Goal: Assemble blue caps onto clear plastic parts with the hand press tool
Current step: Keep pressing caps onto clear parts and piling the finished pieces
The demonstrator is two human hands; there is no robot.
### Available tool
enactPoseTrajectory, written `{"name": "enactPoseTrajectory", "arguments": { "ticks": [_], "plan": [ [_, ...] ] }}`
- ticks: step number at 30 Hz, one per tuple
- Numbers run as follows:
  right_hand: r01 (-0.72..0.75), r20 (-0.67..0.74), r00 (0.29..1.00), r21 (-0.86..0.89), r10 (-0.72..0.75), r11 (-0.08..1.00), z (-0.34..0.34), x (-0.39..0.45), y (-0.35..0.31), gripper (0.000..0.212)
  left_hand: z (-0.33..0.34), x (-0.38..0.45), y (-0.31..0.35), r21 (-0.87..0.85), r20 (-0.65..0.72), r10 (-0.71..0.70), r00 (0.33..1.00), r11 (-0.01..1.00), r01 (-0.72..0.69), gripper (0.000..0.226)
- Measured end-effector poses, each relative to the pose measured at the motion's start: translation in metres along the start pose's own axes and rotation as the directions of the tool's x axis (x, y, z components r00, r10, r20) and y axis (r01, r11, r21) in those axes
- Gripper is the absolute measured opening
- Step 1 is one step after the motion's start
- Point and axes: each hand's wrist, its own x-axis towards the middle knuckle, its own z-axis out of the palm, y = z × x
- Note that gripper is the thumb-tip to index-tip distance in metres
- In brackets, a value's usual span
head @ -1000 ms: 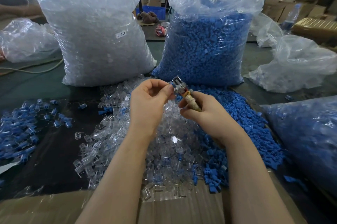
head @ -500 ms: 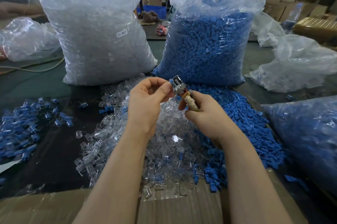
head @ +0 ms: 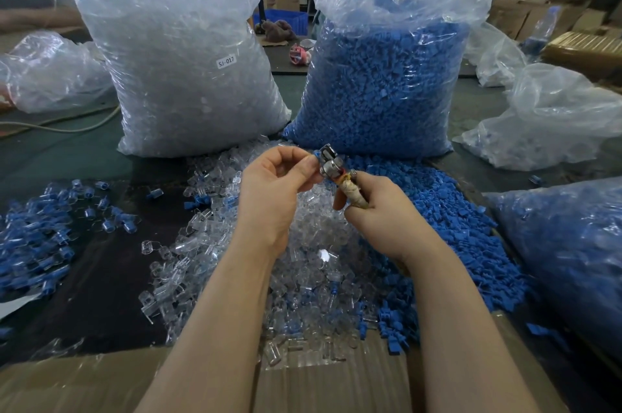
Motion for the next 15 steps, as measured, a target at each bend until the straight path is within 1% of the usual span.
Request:
{"name": "enactPoseTrajectory", "arguments": {
  "ticks": [5, 6, 8, 10, 12, 13, 15],
  "plan": [
    [0.003, -0.015, 1.000, -0.036, -0.004, 0.999, 0.000, 0.002, 0.001, 0.014, -0.003, 0.001, 0.000, -0.006, -0.021, -0.072, 0.997, 0.997, 0.072, 0.005],
    [0.004, -0.031, 1.000, -0.065, -0.006, 0.998, 0.001, 0.003, 0.001, 0.011, -0.006, 0.002, 0.001, -0.028, -0.049, -0.093, 0.994, 0.995, 0.092, 0.004],
    [-0.024, -0.092, 0.996, -0.139, 0.011, 0.990, 0.000, 0.004, 0.004, 0.005, -0.016, 0.006, 0.006, -0.139, -0.161, -0.160, 0.974, 0.981, 0.138, 0.003],
    [-0.094, -0.167, 0.984, -0.202, 0.060, 0.975, -0.003, 0.005, 0.010, 0.001, -0.036, 0.014, 0.007, -0.330, -0.297, -0.244, 0.923, 0.933, 0.141, 0.003],
    [-0.183, -0.230, 0.965, -0.246, 0.126, 0.952, -0.008, 0.006, 0.017, 0.005, -0.058, 0.022, 0.012, -0.483, -0.405, -0.352, 0.844, 0.866, 0.129, 0.005],
    [-0.227, -0.253, 0.954, -0.267, 0.160, 0.936, -0.010, 0.006, 0.020, 0.008, -0.070, 0.024, 0.012, -0.531, -0.448, -0.379, 0.810, 0.841, 0.099, 0.007],
    [-0.301, -0.282, 0.935, -0.305, 0.216, 0.904, -0.014, 0.006, 0.026, 0.010, -0.100, 0.027, 0.000, -0.619, -0.489, -0.439, 0.754, 0.784, 0.055, 0.012]
  ]
}}
